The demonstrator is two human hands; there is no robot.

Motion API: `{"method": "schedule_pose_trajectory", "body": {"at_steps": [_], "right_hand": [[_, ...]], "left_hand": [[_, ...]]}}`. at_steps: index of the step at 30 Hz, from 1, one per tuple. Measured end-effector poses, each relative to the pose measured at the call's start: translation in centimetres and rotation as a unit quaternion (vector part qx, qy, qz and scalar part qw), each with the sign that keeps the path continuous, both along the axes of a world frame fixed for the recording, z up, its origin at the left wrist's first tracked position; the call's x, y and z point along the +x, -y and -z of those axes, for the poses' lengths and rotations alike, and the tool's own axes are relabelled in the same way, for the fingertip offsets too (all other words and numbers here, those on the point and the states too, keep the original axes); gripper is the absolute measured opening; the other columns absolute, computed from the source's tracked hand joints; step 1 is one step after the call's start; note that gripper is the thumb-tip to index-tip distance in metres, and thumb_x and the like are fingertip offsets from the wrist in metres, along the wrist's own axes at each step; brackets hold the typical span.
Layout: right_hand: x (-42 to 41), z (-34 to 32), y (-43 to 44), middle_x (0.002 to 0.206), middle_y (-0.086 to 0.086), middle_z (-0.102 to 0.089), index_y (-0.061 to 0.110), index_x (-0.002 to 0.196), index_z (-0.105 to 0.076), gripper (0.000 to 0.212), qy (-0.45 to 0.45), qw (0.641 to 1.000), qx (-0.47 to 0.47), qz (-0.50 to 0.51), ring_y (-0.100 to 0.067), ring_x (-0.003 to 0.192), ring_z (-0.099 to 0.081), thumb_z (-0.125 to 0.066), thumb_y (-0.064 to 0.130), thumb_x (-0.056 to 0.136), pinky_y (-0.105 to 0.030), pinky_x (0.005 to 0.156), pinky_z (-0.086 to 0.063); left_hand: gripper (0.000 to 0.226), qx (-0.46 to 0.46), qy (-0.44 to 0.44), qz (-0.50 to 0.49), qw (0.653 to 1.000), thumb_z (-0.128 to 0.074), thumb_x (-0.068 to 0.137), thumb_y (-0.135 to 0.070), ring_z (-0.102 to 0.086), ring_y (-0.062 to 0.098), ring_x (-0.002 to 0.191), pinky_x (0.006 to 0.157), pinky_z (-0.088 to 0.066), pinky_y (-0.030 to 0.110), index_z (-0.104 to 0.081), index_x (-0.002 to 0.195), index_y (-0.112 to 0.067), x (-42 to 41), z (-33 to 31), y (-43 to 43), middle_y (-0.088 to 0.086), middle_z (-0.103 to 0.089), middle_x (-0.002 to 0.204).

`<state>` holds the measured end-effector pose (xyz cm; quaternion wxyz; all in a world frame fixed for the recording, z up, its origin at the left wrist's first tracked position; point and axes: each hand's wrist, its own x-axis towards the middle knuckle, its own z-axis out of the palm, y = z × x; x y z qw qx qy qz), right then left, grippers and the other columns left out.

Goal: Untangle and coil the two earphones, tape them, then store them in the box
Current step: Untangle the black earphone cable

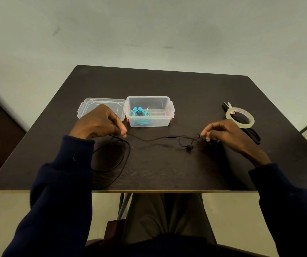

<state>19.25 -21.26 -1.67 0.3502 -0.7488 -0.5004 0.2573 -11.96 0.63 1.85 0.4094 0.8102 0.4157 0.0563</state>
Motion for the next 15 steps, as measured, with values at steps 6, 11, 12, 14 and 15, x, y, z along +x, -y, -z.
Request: {"method": "schedule_pose_trajectory", "body": {"at_steps": [6, 11, 12, 14, 15], "right_hand": [[-2.5, -0.5, -0.5, 0.096, -0.002, -0.073, 0.014, 0.094, -0.075, 0.031, 0.198, 0.963, 0.174, 0.062, -0.018, 0.088, -0.068, -0.057, -0.008, 0.081, -0.034, 0.075, -0.057], [-6.5, 0.3, -1.1, 0.117, -0.003, -0.069, 0.011, 0.111, -0.072, 0.033, 0.320, 0.926, 0.202, 0.012, -0.023, 0.115, -0.055, -0.062, 0.009, 0.079, -0.033, 0.095, -0.047], [-7.1, 0.7, -1.4, 0.118, -0.002, -0.069, 0.012, 0.112, -0.072, 0.029, 0.327, 0.925, 0.192, -0.010, -0.022, 0.116, -0.054, -0.067, 0.011, 0.083, -0.033, 0.096, -0.046], [-7.7, 1.6, -2.1, 0.119, -0.001, -0.068, 0.014, 0.115, -0.072, 0.030, 0.306, 0.941, 0.134, -0.048, -0.018, 0.116, -0.052, -0.075, 0.025, 0.088, -0.033, 0.096, -0.046], [-7.8, 2.1, -2.5, 0.119, 0.000, -0.067, 0.016, 0.118, -0.071, 0.034, 0.294, 0.949, 0.094, -0.056, -0.017, 0.116, -0.051, -0.075, 0.034, 0.089, -0.032, 0.096, -0.045]], "left_hand": [[0.029, 0.019, -0.055, 0.000, 0.998, -0.082, 0.074, 0.005, -0.072, 0.016, 0.090, 0.097, -0.055, 0.043, -0.077, 0.085, -0.021, 1.1, 0.7, 0.3, -0.002, -0.077, 0.081], [0.052, 0.072, -0.083, 0.069, 0.992, -0.074, 0.079, 0.008, -0.060, 0.010, 0.112, 0.083, -0.048, 0.023, -0.065, 0.118, -0.025, 3.7, 1.1, 3.4, -0.010, -0.063, 0.115], [0.056, 0.082, -0.093, 0.087, 0.989, -0.072, 0.080, 0.007, -0.056, 0.012, 0.117, 0.087, -0.048, 0.025, -0.062, 0.124, -0.025, 4.1, 1.1, 4.0, -0.009, -0.059, 0.123], [0.062, 0.080, -0.110, 0.121, 0.983, -0.070, 0.082, 0.007, -0.052, 0.016, 0.121, 0.090, -0.049, 0.028, -0.057, 0.132, -0.026, 5.0, 1.4, 5.0, -0.007, -0.053, 0.133], [0.063, 0.073, -0.114, 0.137, 0.981, -0.069, 0.082, 0.007, -0.051, 0.017, 0.121, 0.089, -0.050, 0.028, -0.056, 0.134, -0.025, 5.4, 1.5, 5.4, -0.005, -0.052, 0.135]]}}
